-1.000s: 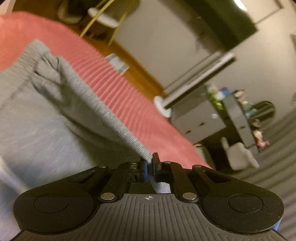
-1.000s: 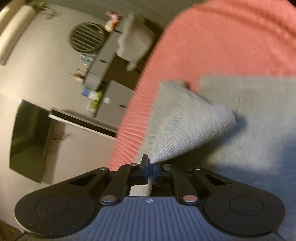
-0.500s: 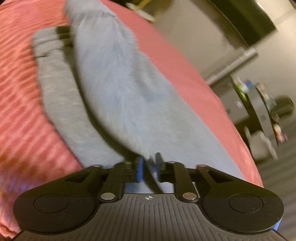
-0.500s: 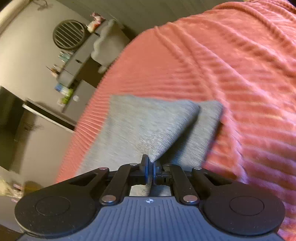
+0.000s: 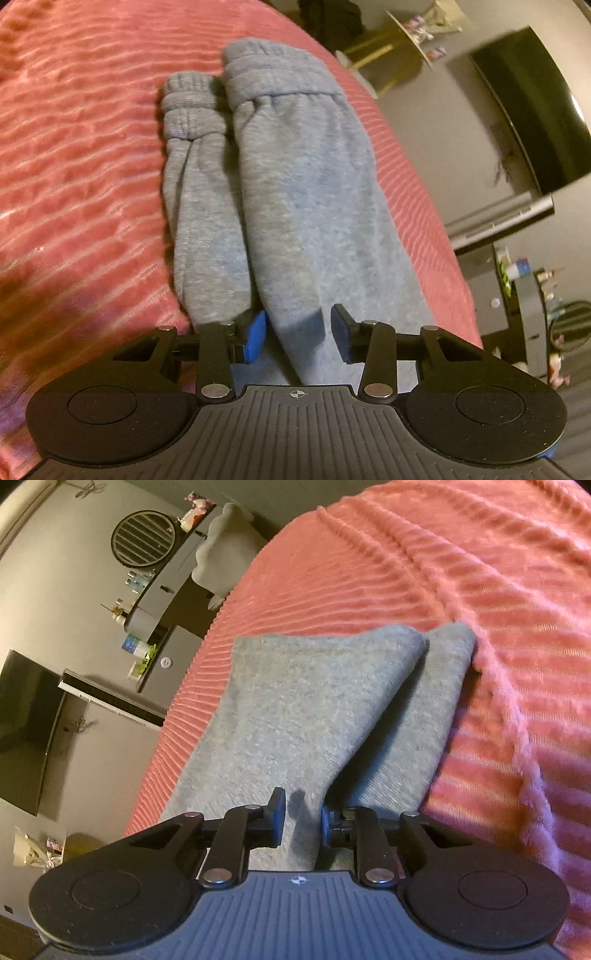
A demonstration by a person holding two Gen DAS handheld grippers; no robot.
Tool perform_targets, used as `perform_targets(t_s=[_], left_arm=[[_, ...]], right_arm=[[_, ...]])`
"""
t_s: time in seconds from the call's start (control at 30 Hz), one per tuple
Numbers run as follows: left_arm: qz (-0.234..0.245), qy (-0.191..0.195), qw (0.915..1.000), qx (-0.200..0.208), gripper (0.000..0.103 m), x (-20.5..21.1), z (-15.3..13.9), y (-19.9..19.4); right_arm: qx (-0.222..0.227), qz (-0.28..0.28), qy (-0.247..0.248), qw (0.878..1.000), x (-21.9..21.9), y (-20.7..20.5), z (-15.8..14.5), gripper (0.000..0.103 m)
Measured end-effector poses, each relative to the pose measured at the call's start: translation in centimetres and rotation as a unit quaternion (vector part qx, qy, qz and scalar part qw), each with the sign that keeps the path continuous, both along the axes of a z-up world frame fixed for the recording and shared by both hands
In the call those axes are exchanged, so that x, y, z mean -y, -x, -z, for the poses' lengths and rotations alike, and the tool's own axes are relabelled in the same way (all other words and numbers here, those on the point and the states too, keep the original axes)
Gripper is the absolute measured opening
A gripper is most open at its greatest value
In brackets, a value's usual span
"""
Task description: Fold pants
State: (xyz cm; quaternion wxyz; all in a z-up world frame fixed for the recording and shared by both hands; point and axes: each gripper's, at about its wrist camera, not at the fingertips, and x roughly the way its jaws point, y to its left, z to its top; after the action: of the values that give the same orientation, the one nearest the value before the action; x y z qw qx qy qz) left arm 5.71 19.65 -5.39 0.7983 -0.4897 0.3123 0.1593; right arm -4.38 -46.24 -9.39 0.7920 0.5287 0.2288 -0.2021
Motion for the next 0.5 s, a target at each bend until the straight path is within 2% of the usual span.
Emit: perform_targets(t_s=[0.1, 0.17, 0.3, 0.4, 0.47, 0.5], left_arm=[[-0.001, -0.027, 0.9996, 0.001, 0.045, 0.0, 0.5, 0.4], [0.01, -0.051, 0.9987, 0.002, 0.051, 0.7, 0.4, 0.0], [0.022, -0.074, 0.997, 0.001, 0.052, 1.8, 0.1, -0.5], [0.015, -0.066, 0.9977, 0.004, 0.043, 1.3, 0.4, -0.5], [0.004, -0.052, 0.9986, 0.005, 0.029, 0.8, 0.6, -0.2], [-0.001, -0.043, 0.9991, 0.005, 0.029, 0.5, 0.8, 0.0]], right_arm=[[-0.002, 0.004, -0.006, 1.0, 0.0, 0.0, 0.5, 0.017], [-0.004, -0.001, -0.004, 1.0, 0.1, -0.2, 0.6, 0.017], [-0.005, -0.007, -0.007, 1.0, 0.3, -0.3, 0.7, 0.017], [-0.006, -0.004, -0.017, 1.0, 0.5, -0.5, 0.6, 0.017], [-0.018, -0.007, -0.009, 1.0, 0.5, -0.8, 0.2, 0.013], [-0.027, -0.012, 0.001, 1.0, 0.5, -1.0, -0.1, 0.013]])
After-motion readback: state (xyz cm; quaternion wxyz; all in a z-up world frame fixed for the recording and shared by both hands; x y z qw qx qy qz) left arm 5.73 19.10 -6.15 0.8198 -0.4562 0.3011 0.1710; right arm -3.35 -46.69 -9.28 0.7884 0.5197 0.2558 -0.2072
